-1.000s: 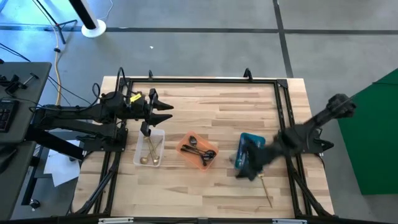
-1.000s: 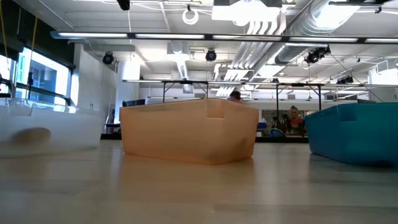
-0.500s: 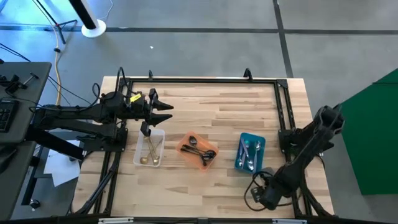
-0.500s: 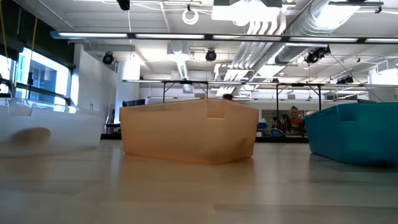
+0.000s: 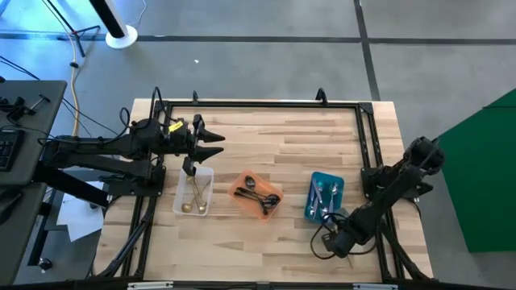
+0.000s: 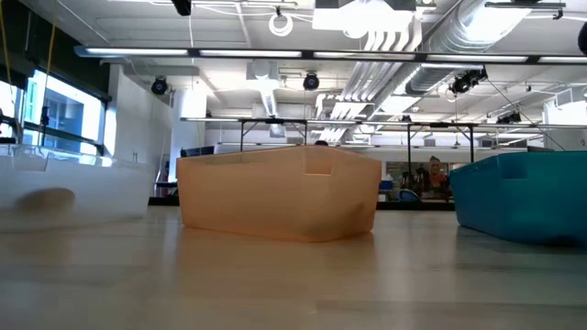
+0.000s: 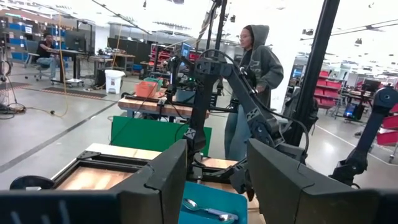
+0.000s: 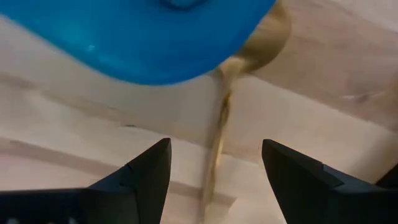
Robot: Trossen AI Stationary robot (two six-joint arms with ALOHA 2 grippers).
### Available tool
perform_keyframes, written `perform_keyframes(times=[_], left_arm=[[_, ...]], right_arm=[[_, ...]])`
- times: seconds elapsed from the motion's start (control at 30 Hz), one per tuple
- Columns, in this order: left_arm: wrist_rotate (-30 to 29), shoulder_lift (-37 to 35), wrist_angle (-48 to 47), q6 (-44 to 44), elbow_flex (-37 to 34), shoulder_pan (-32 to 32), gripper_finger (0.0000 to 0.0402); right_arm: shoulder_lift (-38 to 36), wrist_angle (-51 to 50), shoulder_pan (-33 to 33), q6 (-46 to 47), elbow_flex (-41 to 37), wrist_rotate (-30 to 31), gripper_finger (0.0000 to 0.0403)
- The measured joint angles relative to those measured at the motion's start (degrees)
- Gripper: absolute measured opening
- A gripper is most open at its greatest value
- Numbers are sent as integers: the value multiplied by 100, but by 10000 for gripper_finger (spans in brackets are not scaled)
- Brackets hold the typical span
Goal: Sort silverware by color (type)
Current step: Put the gold spoon into the transparent bin
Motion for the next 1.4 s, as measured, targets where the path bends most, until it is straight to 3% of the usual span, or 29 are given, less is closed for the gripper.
perform_keyframes(times=[0.47,0.57,0.73,0.8,1.4], left_arm=[[-72,0,6,-55,0,0,156],[-77,0,6,-160,0,0,156],[-83,0,27,-158,0,0,156],[-83,0,32,-160,0,0,156],[-83,0,34,-153,0,0,156]], right_arm=[[556,161,-5,-263,24,-116,225],[574,151,-7,-272,24,-128,181],[585,212,-13,-311,26,-131,50],[589,221,-13,-346,26,-160,15],[257,-62,31,-445,-23,-445,3]])
